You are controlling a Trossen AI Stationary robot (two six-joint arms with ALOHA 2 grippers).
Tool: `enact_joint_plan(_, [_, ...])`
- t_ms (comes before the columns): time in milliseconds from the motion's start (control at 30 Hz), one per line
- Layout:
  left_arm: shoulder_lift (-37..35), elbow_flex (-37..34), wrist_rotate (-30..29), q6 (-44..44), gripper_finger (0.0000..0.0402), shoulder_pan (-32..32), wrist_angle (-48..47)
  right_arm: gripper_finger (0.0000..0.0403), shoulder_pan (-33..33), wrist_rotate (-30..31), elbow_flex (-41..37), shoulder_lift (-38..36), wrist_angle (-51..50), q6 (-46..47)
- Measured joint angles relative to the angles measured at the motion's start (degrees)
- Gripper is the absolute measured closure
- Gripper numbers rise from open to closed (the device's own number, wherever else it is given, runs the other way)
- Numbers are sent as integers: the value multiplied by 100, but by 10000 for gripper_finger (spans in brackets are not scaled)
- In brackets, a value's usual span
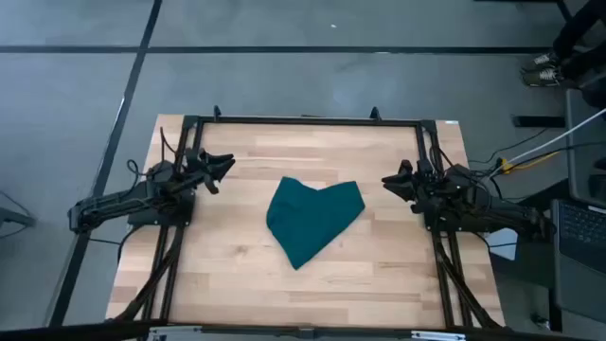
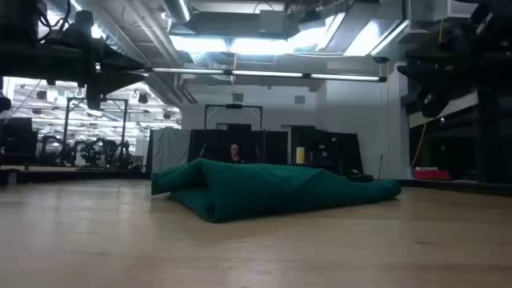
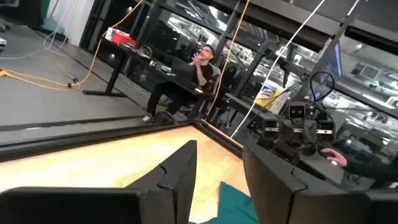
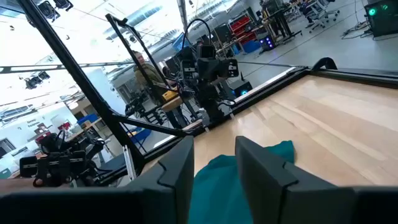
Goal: Fold microfiber towels
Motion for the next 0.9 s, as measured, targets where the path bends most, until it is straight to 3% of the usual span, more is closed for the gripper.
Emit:
enact_joint_plan(267, [0,0,0,-385,274,-2,-37,269,0,0,0,0,-35,-54])
enact_joint_plan(400, [114,9,430,-304,274,0,-466,266,-2,267,-1,103,-249,-1058])
enact_joint_plan(533, [904,11,1159,-142,274,-24,-570,267,-2,614,0,532,-300,-2097])
enact_joint_plan(667, [1993,9,1363,2,274,-221,-429,267,2,590,0,1221,-296,-2305])
enact_joint_plan(900, [3857,320,780,1653,274,-880,934,259,182,194,0,2257,-249,-2337])
